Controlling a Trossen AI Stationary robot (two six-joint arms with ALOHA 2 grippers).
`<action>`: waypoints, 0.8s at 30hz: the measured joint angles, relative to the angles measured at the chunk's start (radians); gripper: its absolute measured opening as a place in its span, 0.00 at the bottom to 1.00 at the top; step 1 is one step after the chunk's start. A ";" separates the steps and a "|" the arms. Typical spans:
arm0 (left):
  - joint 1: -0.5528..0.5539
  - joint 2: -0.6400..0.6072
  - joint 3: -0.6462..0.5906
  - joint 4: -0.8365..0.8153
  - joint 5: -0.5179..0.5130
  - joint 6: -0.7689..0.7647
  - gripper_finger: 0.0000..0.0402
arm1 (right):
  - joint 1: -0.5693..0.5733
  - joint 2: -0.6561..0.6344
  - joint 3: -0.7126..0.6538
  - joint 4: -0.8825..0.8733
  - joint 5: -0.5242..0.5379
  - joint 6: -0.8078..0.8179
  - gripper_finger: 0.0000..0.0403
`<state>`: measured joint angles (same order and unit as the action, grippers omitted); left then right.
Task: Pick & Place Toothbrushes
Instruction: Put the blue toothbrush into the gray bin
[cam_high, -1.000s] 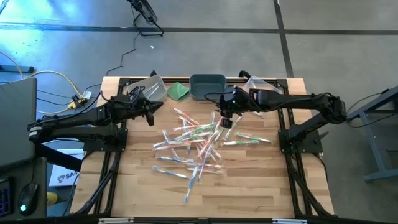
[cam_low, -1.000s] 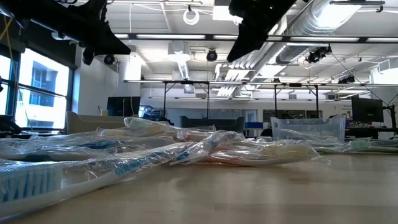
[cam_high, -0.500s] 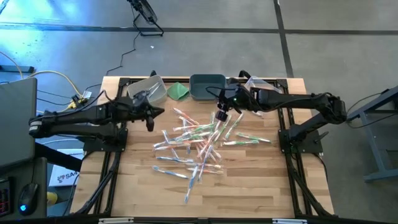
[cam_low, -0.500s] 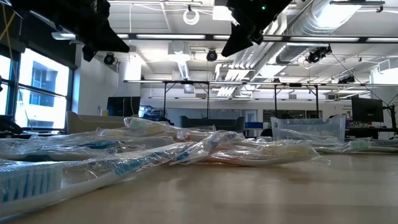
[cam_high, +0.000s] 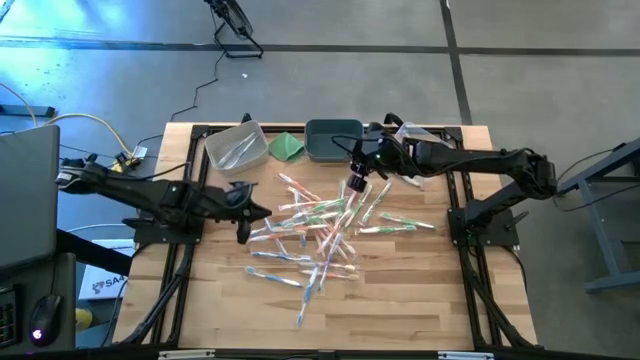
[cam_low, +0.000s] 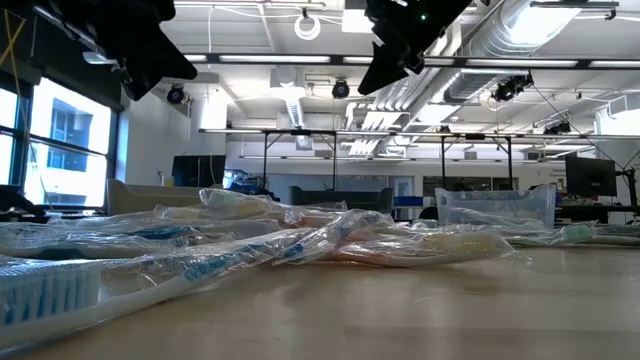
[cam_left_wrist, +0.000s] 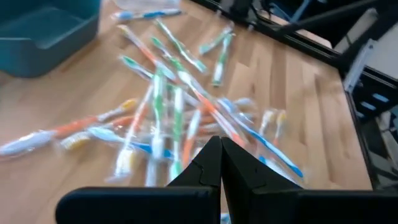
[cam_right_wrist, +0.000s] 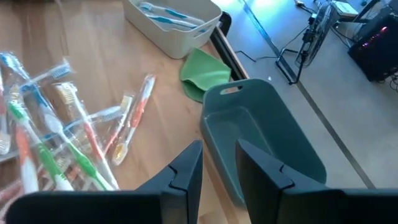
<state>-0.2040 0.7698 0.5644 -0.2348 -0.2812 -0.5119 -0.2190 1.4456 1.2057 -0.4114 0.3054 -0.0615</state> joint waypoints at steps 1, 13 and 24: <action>-0.013 0.005 0.000 -0.001 -0.005 -0.003 0.00 | -0.006 0.000 0.000 0.000 -0.001 -0.006 0.22; -0.040 0.082 0.000 -0.164 -0.017 -0.066 0.00 | -0.069 0.000 0.000 0.000 -0.001 -0.012 0.22; -0.040 0.336 0.199 -0.312 0.036 0.119 0.00 | -0.086 0.000 0.000 0.000 -0.001 -0.013 0.22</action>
<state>-0.2440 1.1053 0.7635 -0.5470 -0.2454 -0.3930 -0.3050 1.4456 1.2057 -0.4118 0.3042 -0.0744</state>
